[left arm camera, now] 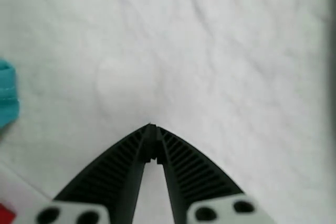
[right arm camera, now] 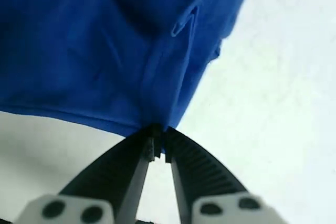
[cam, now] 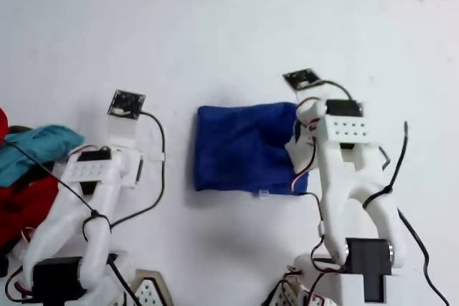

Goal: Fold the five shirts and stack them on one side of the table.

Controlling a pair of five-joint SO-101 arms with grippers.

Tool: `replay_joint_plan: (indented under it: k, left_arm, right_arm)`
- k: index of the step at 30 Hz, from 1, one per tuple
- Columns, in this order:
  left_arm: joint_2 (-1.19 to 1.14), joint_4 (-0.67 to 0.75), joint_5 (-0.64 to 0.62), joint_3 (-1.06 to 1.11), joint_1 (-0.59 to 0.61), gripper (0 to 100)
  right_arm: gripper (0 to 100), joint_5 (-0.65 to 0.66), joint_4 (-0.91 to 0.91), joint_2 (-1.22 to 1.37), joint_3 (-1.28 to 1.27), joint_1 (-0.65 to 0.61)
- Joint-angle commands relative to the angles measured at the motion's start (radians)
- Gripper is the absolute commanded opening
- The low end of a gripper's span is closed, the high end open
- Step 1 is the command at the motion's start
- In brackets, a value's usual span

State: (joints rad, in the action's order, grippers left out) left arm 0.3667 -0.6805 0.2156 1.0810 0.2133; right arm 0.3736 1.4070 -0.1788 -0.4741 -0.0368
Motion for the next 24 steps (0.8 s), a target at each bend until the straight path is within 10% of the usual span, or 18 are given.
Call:
replay_joint_plan:
  k: [1,24]
  left_arm:
    - [0.031,0.015,0.006,0.002,0.009,3]
    - [0.031,0.015,0.006,0.002,0.009,3]
  right_arm:
    - [2.0,0.003,0.065,-0.008,0.058,0.015]
    - [2.0,0.066,-0.058,-0.117,-0.218,0.079]
